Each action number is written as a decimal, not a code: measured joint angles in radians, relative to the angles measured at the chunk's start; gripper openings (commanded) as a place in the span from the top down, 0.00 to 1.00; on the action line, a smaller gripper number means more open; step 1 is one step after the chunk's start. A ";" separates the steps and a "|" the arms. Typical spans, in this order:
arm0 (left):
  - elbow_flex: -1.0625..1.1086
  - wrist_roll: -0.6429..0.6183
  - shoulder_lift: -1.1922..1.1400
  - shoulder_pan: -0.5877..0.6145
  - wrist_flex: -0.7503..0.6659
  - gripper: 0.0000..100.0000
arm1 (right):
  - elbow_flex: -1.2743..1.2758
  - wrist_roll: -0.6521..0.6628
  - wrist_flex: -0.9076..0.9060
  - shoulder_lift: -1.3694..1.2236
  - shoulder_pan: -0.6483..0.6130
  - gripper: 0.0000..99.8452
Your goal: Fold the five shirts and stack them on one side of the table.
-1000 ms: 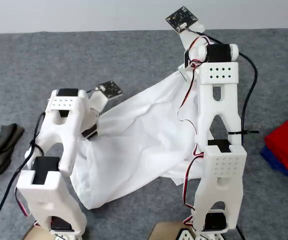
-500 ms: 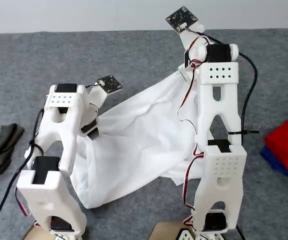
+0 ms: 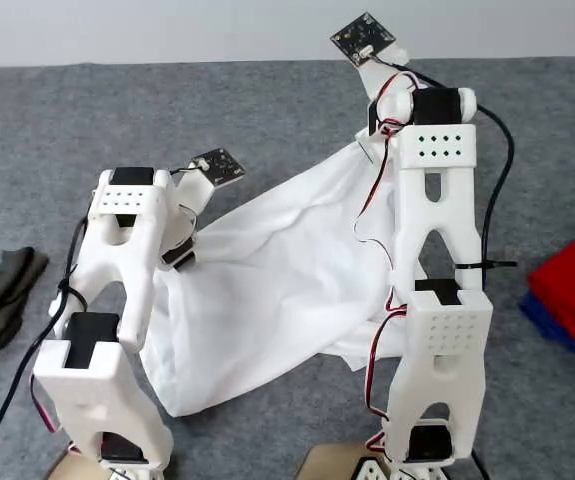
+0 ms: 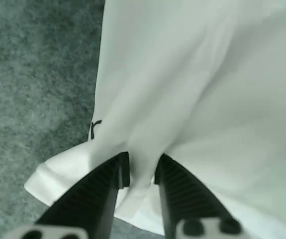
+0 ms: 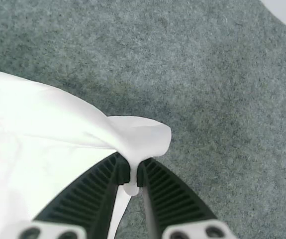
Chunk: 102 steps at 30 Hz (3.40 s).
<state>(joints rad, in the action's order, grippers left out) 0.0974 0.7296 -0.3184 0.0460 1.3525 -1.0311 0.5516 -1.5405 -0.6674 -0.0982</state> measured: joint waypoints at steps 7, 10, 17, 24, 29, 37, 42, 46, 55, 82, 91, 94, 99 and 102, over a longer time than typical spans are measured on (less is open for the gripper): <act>0.000 0.009 0.000 0.000 0.000 0.92 | 0.000 0.000 0.000 0.000 0.000 0.99; -0.009 0.011 0.000 0.000 0.009 0.92 | 0.000 0.000 0.000 0.000 0.000 0.99; -0.106 0.011 0.000 0.002 0.092 0.92 | 0.000 0.000 0.000 0.000 0.000 0.99; -0.066 0.011 0.000 0.040 0.037 0.92 | 0.000 0.000 0.000 0.000 0.000 0.99; -0.060 0.011 0.000 0.044 0.034 0.89 | 0.000 0.000 0.000 0.000 0.000 0.99; -0.060 0.011 0.000 0.044 0.034 0.82 | 0.000 0.000 0.000 0.000 0.000 0.99; -0.060 0.011 0.000 0.044 0.034 0.82 | 0.000 0.000 0.000 0.000 0.000 0.99; -0.060 0.011 0.000 0.055 0.020 0.83 | 0.000 0.000 0.000 0.000 0.000 0.99; -0.075 0.034 0.000 0.109 0.002 0.87 | 0.000 0.000 0.000 0.000 0.000 0.99; -0.738 -0.109 0.002 0.058 0.370 1.00 | 0.000 0.000 -0.069 0.206 0.000 0.99; -0.899 -0.382 0.215 0.008 0.381 0.99 | 0.000 0.000 -0.094 0.465 0.071 0.99; -0.901 -0.437 0.305 0.008 0.382 0.99 | 0.000 0.000 -0.094 0.546 0.143 0.99; -0.901 -0.456 0.443 0.008 0.382 0.99 | 0.000 0.000 -0.094 0.669 0.226 0.99; -0.901 -0.457 0.511 0.008 0.382 0.99 | -0.002 0.000 -0.094 0.750 0.241 0.99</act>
<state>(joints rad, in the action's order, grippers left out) -0.8032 0.2723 0.1926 0.0537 1.7346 -1.0326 0.5516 -1.6341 0.0829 0.1427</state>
